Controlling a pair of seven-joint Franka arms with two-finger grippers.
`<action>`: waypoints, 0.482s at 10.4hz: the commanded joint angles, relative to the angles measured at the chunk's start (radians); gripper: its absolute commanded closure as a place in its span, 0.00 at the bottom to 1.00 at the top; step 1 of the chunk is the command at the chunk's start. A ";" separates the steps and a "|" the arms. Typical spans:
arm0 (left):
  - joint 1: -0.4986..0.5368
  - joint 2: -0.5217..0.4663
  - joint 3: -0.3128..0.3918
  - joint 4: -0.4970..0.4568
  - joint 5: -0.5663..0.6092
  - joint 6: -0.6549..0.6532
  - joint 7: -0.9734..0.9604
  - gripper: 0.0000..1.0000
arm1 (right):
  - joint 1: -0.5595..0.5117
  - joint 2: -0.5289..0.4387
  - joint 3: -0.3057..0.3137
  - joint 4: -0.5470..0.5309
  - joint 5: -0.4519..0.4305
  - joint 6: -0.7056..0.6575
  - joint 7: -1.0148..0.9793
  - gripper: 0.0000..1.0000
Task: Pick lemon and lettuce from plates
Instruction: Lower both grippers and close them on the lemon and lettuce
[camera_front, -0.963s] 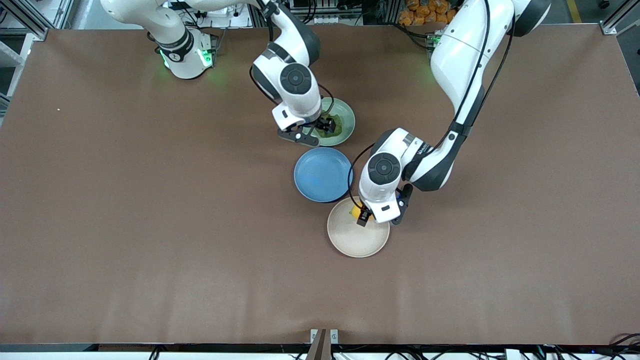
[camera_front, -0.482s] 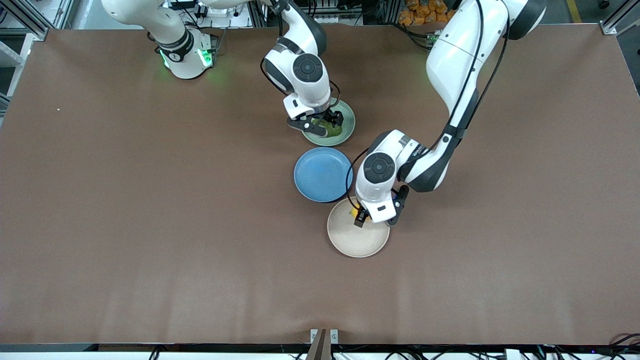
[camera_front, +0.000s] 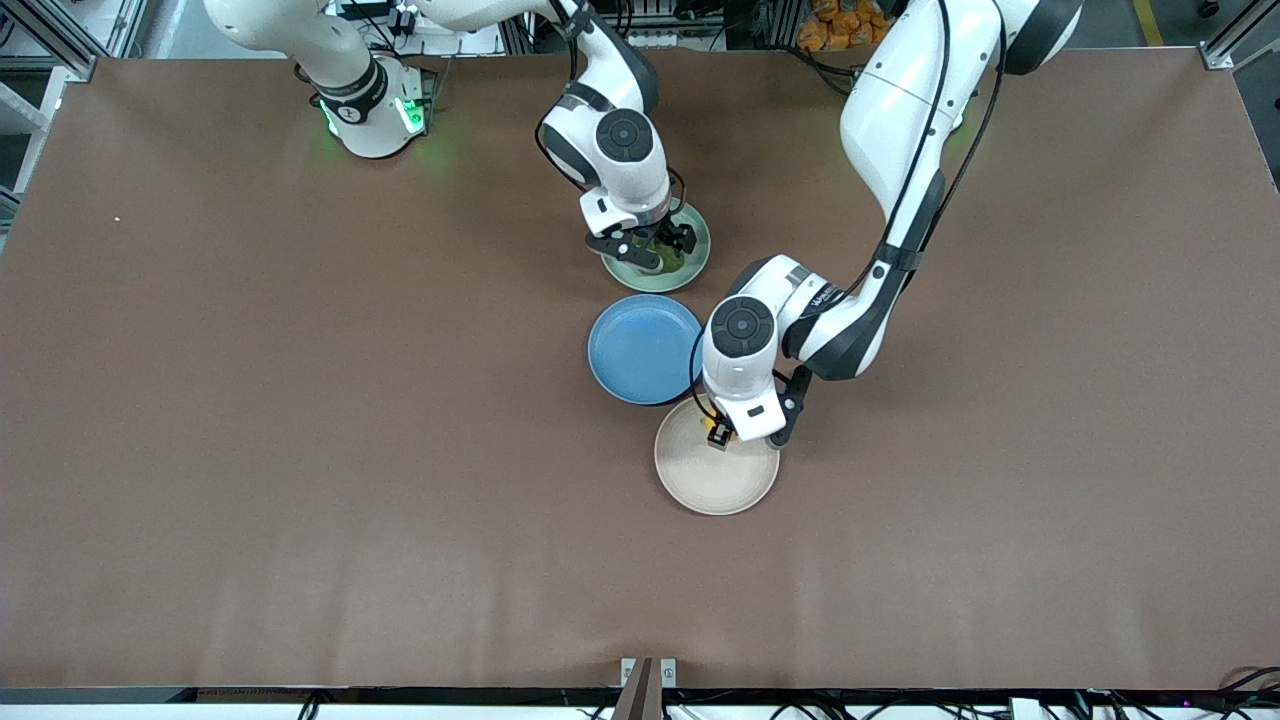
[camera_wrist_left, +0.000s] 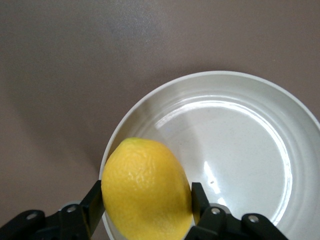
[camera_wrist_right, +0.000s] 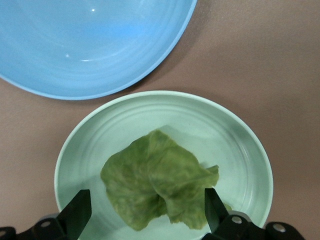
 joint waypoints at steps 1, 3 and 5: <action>-0.003 -0.013 0.010 0.017 0.029 0.001 -0.017 1.00 | 0.020 0.021 -0.009 -0.006 0.008 0.015 0.008 0.00; 0.004 -0.036 0.012 0.017 0.031 0.001 -0.017 1.00 | 0.023 0.047 -0.009 -0.006 0.006 0.045 0.009 0.00; 0.009 -0.062 0.013 0.017 0.035 -0.002 -0.014 1.00 | 0.024 0.062 -0.010 -0.004 0.005 0.058 0.008 0.00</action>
